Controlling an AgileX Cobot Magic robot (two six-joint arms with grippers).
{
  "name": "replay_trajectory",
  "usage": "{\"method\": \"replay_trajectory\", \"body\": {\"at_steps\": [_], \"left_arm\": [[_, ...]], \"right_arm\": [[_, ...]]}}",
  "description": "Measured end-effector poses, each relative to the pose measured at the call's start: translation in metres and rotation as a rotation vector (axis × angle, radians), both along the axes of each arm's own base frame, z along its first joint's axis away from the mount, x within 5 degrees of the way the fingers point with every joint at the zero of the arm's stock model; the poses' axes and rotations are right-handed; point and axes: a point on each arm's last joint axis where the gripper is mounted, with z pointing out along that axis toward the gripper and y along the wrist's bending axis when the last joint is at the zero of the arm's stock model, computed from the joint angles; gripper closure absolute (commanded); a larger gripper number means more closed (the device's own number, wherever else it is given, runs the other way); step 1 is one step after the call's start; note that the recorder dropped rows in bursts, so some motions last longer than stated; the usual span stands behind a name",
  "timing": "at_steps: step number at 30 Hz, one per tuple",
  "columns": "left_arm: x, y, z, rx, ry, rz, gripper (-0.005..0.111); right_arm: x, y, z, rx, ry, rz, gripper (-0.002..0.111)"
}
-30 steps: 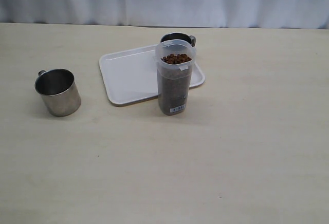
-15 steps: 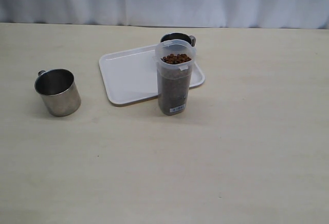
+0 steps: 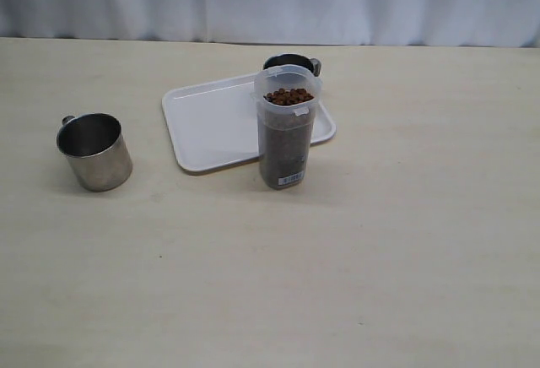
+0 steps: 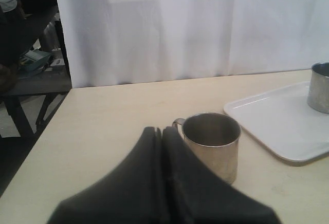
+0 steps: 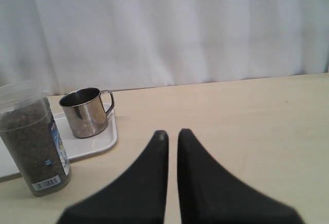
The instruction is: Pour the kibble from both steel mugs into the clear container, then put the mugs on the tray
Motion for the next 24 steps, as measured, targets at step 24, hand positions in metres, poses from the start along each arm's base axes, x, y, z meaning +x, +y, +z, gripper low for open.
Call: {"method": "replay_trajectory", "body": {"at_steps": [24], "left_arm": [[0.0, 0.004, 0.016, -0.095, -0.186, 0.043, 0.107]], "right_arm": [[0.0, 0.0, 0.0, 0.0, 0.0, 0.0, 0.103]]}}
